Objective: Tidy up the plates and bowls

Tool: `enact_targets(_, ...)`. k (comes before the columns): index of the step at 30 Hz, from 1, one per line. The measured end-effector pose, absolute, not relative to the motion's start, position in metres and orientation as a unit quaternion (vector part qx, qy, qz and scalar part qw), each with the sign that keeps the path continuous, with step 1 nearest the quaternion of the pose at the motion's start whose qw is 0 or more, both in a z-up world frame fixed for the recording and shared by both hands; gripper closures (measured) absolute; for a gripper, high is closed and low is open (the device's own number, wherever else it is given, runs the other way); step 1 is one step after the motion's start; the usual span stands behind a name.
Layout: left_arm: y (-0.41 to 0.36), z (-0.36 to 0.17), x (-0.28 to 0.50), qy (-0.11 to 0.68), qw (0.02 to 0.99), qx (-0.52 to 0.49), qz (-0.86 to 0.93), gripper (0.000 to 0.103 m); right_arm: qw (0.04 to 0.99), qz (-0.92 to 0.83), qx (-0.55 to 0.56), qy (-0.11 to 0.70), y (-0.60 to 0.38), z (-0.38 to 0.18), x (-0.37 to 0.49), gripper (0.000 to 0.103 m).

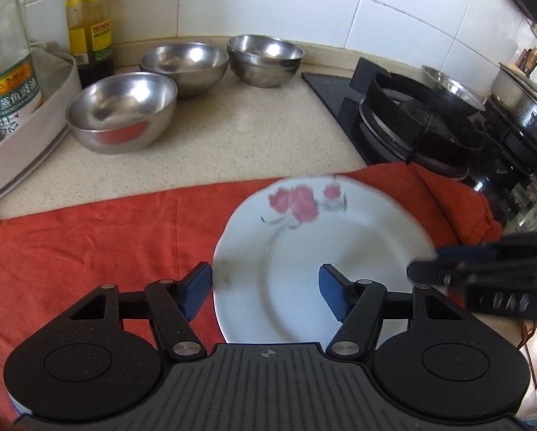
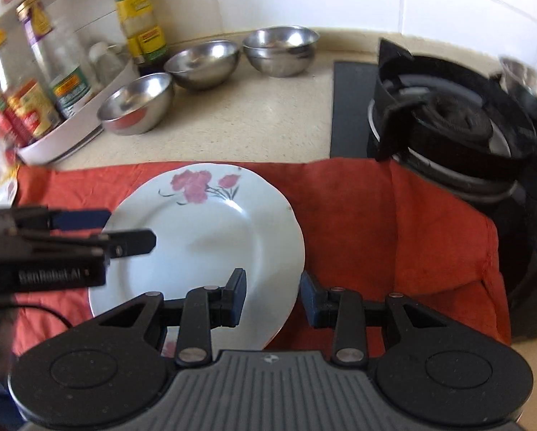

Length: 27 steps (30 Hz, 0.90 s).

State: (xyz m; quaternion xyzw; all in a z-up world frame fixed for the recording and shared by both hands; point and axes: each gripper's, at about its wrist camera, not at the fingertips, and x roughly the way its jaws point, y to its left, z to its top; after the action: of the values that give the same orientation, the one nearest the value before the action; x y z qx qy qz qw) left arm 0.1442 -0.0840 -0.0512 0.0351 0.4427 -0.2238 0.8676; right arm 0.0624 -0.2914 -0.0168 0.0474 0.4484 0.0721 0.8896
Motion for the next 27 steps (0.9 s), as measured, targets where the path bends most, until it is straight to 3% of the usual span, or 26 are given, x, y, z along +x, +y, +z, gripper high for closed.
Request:
enact_targets(11,-0.055,-0.035,0.138,0.424,0.889,0.018,-0.173,0.03,0.907,0.095,0.005,0.41,-0.269,0.004,0.08,0.067)
enact_targets(27,0.072,-0.005,0.115,0.394,0.918,-0.028,0.023,0.018,0.878,0.297,-0.043,0.372,-0.119,0.022,0.122,0.058)
